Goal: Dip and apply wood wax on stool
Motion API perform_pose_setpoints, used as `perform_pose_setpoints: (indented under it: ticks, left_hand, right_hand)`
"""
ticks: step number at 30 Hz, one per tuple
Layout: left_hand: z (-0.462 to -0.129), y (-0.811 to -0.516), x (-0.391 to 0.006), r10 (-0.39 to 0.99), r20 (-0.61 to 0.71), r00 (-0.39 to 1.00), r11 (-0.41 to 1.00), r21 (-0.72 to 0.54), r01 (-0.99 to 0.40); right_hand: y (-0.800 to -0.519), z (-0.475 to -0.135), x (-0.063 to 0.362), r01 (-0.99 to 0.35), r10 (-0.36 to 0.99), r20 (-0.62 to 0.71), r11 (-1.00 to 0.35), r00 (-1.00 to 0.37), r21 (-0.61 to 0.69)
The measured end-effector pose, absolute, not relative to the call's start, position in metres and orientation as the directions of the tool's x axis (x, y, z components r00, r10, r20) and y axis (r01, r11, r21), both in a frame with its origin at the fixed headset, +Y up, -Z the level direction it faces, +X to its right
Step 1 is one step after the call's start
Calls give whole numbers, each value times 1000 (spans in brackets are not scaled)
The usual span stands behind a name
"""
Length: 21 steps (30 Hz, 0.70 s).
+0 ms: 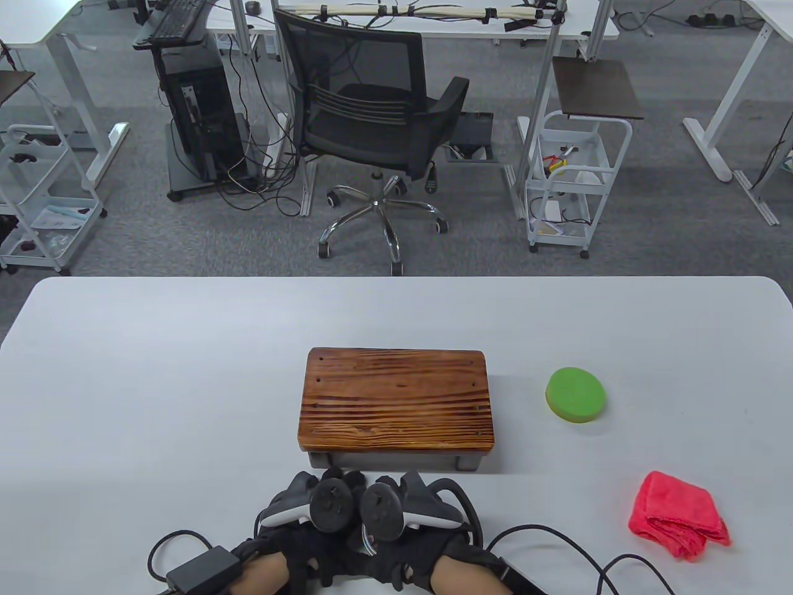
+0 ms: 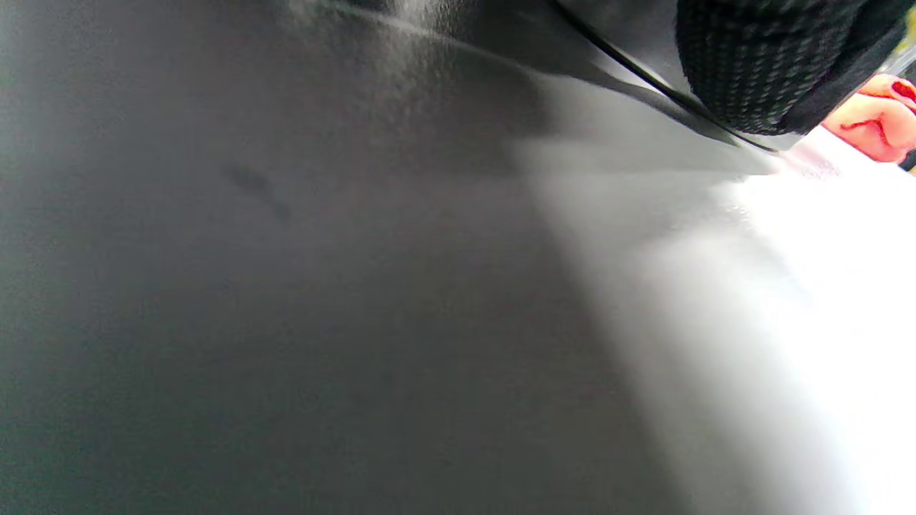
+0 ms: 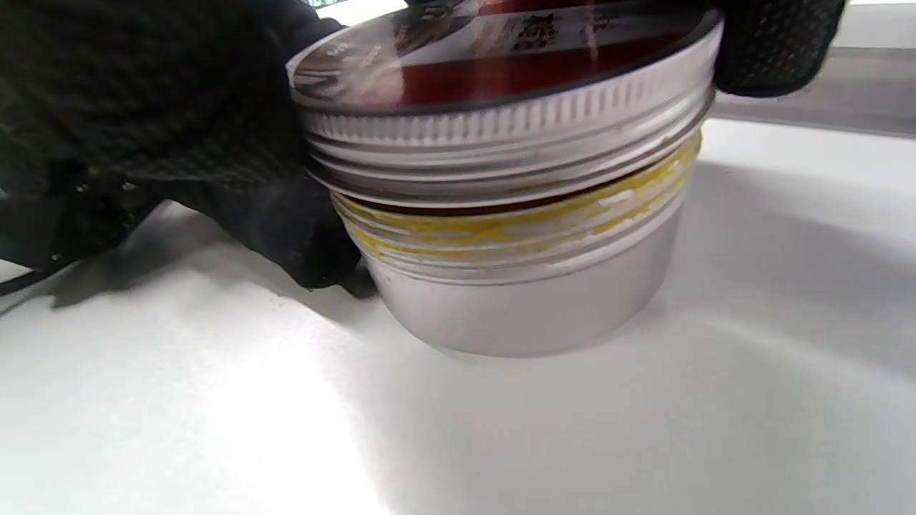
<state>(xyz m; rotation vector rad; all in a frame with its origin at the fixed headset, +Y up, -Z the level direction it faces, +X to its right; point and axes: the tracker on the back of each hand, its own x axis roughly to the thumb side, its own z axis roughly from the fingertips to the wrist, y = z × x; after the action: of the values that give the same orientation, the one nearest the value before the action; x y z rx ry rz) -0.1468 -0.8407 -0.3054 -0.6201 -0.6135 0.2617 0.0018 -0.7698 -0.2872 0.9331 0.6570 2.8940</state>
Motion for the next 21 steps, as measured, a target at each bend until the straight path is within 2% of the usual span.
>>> perform_pose_setpoints:
  ticks: [21]
  left_hand:
    - [-305, -841, -146, 403, 455, 794, 787, -615, -48]
  right_hand:
    - [-773, -288, 3, 89, 175, 534, -897, -827, 432]
